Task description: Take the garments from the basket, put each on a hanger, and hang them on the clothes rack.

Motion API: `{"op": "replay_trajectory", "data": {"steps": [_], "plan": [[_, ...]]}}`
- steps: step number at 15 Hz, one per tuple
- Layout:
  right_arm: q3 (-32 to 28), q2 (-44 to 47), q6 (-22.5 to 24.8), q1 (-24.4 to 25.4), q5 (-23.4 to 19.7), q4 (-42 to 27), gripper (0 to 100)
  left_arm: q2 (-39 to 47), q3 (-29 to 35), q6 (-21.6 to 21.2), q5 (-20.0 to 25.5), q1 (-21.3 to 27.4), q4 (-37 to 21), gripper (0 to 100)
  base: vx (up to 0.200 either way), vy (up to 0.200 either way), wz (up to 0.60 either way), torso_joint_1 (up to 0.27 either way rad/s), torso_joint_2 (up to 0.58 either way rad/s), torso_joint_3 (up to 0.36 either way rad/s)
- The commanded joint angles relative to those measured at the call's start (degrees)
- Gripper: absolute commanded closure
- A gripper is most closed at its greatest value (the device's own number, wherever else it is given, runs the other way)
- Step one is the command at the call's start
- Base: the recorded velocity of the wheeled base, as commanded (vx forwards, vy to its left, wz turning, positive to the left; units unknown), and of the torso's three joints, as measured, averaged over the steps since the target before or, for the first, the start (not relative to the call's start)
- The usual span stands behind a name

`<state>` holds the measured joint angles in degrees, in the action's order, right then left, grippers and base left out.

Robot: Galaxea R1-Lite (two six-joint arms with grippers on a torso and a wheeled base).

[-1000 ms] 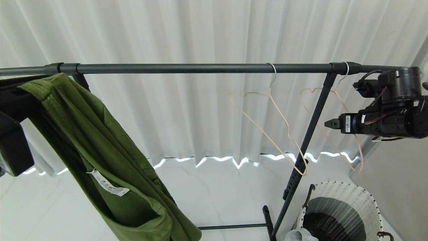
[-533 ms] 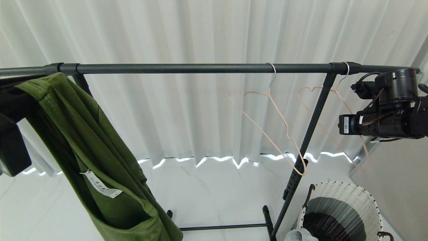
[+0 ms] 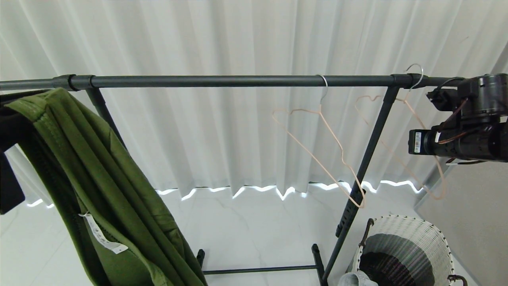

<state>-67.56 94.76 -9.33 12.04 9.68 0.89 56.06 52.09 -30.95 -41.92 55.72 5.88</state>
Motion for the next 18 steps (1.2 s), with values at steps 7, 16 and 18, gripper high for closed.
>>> {"op": "replay_trajectory", "data": {"steps": [7,16,18], "plan": [[13.51,-16.89,0.45,3.42,2.1,0.52,100,-0.87,-1.9,-0.07,-0.09,-0.09,0.01,100,0.0,0.0,0.0,0.0,0.0,0.0],[23.26,-27.52,0.8,6.24,2.01,-0.27,100,-1.66,-3.22,-0.07,-0.18,-0.09,0.01,100,-0.178,0.0,0.0,0.0,0.0,0.004],[23.44,-27.96,0.8,8.26,2.01,-0.27,100,-1.84,-3.93,-0.07,-0.18,-0.09,0.01,100,-0.1,0.0,0.0,0.001,0.0,-0.001]]}}
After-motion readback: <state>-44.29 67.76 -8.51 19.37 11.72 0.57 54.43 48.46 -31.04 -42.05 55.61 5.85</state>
